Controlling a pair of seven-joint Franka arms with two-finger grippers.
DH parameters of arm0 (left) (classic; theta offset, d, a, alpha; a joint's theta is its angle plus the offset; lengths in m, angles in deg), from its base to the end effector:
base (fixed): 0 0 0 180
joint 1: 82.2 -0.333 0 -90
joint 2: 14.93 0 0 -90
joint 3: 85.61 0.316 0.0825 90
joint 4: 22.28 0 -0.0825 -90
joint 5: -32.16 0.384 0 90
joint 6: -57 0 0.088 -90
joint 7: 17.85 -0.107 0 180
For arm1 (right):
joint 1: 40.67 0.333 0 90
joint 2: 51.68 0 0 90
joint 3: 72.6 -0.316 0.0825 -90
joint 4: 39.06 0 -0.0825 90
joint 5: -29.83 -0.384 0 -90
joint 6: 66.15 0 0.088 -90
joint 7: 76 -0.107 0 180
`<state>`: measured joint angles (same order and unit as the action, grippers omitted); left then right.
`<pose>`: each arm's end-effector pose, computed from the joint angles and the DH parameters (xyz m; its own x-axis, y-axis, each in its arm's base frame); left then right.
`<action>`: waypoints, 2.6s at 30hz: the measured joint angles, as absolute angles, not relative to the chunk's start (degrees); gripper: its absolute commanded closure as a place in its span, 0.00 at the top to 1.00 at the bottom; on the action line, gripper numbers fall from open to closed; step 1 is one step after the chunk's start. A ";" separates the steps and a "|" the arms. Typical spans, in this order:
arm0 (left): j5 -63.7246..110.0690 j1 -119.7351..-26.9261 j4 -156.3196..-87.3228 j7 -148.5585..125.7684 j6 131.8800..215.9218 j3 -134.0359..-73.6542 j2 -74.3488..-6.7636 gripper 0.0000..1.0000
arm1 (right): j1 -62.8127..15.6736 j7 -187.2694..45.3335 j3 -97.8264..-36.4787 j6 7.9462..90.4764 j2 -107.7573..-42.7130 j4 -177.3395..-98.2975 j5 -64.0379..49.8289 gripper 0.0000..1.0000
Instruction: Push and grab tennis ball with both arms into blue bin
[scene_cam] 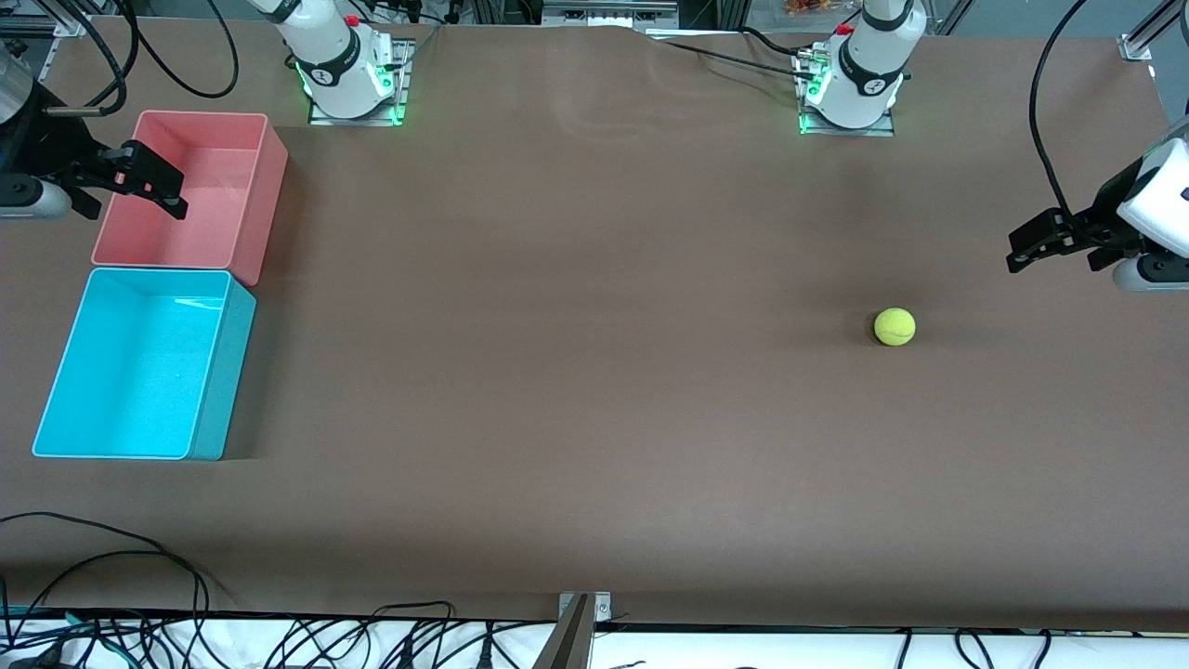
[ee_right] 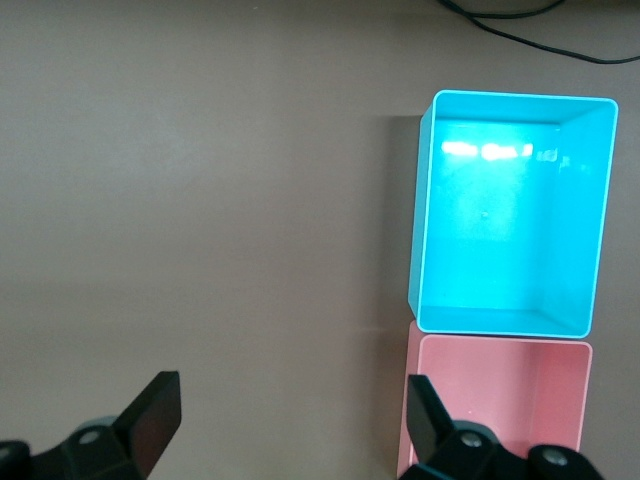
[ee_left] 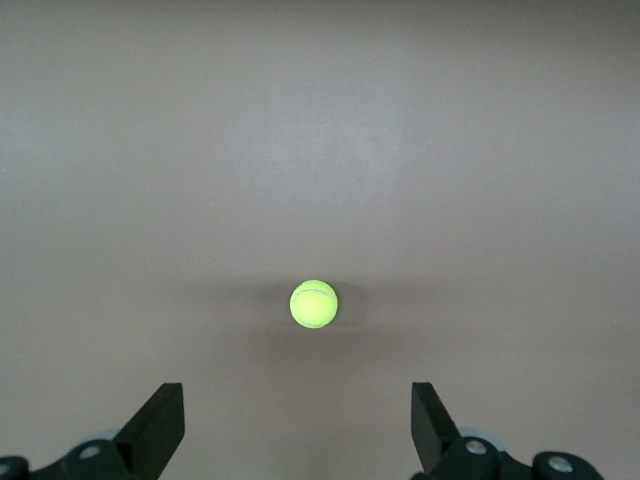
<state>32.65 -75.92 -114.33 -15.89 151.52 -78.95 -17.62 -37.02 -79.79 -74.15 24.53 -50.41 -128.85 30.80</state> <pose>0.5742 0.0032 0.5881 0.9992 0.0400 -0.0031 0.0400 -0.9991 -0.0141 0.5471 0.0482 0.6395 0.9989 0.0248 0.0388 0.0242 -0.9996 0.0150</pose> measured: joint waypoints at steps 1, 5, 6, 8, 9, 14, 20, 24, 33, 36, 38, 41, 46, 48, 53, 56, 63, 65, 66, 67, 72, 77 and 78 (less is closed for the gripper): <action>32.65 -75.92 -114.33 -15.89 151.52 -78.95 -17.62 1.00 | -37.00 -79.79 -74.22 24.53 -50.41 -128.85 30.80 1.00; 32.65 -75.92 -114.33 -15.89 151.51 -78.95 -17.62 1.00 | -36.92 -79.79 -74.40 24.53 -50.41 -128.85 30.80 1.00; 32.65 -75.92 -114.33 -15.89 151.51 -78.94 -17.62 1.00 | -36.91 -79.79 -74.42 24.53 -50.41 -128.85 30.80 1.00; 32.65 -75.92 -114.33 -15.89 151.51 -78.95 -17.62 1.00 | -36.90 -79.79 -74.45 24.53 -50.41 -128.85 30.80 1.00; 32.65 -75.92 -114.33 -15.89 151.51 -78.95 -17.62 1.00 | -36.90 -79.79 -74.46 24.53 -50.41 -128.85 30.80 1.00; 32.65 -75.92 -114.33 -15.89 151.51 -78.94 -17.62 1.00 | -36.90 -79.79 -74.51 24.53 -50.41 -128.85 30.80 1.00; 32.65 -75.92 -114.33 -15.89 151.51 -78.95 -17.62 1.00 | -36.80 -79.79 -74.67 24.53 -50.41 -128.85 30.80 1.00; 32.65 -75.92 -114.33 -15.89 151.51 -78.95 -17.63 1.00 | -36.79 -79.79 -74.73 24.53 -50.41 -128.85 30.80 1.00; 32.65 -75.92 -114.33 -15.89 151.51 -78.95 -17.65 1.00 | -36.79 -79.79 -74.73 24.53 -50.41 -128.85 30.80 1.00; 32.65 -75.92 -114.33 -15.89 151.51 -78.95 -17.66 1.00 | -36.79 -79.79 -74.73 24.53 -50.41 -128.85 30.80 1.00; 32.65 -75.92 -114.33 -15.89 151.51 -78.95 -17.66 1.00 | -36.79 -79.79 -74.73 24.53 -50.41 -128.85 30.80 1.00; 32.65 -75.92 -114.33 -15.89 151.51 -78.95 -17.66 1.00 | -36.79 -79.79 -74.73 24.53 -50.41 -128.85 30.80 1.00; 32.65 -75.92 -114.33 -15.89 151.51 -78.95 -17.66 1.00 | -36.79 -79.79 -74.72 24.51 -50.40 -128.85 30.80 1.00; 32.65 -75.91 -114.33 -15.89 151.51 -78.95 -17.67 1.00 | -36.79 -79.79 -74.73 24.51 -50.40 -128.85 30.80 1.00; 32.65 -75.87 -114.33 -15.89 151.49 -78.95 -17.69 1.00 | -36.79 -79.79 -74.73 24.51 -50.39 -128.85 30.80 1.00; 32.65 -75.85 -114.33 -15.89 151.30 -78.95 -17.70 1.00 | -36.79 -79.79 -74.73 24.51 -50.39 -128.85 30.80 1.00; 32.65 -75.84 -114.33 -15.89 151.07 -78.95 -17.70 1.00 | -36.79 -79.79 -74.73 24.51 -50.34 -128.82 30.80 1.00; 32.65 -75.84 -114.33 -15.89 151.05 -78.95 -17.70 1.00 | -36.79 -79.78 -74.73 24.51 -50.28 -128.58 30.80 1.00; 32.65 -75.84 -114.33 -15.89 151.04 -78.95 -17.70 1.00 | -36.79 -79.76 -74.74 24.49 -50.25 -128.38 30.80 1.00; 32.65 -75.84 -114.33 -15.89 151.04 -78.95 -17.70 1.00 | -36.79 -79.76 -74.75 24.45 -50.21 -128.13 30.80 1.00; 32.65 -75.83 -114.33 -15.89 151.01 -78.96 -17.70 1.00 | -36.78 -79.75 -74.77 23.99 -49.89 -126.76 30.80 1.00; 32.65 -75.81 -114.33 -15.89 151.01 -78.96 -17.70 1.00 | -36.79 -79.75 -74.77 23.34 -49.53 -126.07 30.80 1.00; 32.65 -75.80 -114.33 -15.89 151.01 -78.96 -17.70 1.00 | -36.79 -79.75 -74.76 23.31 -49.50 -126.05 30.80 1.00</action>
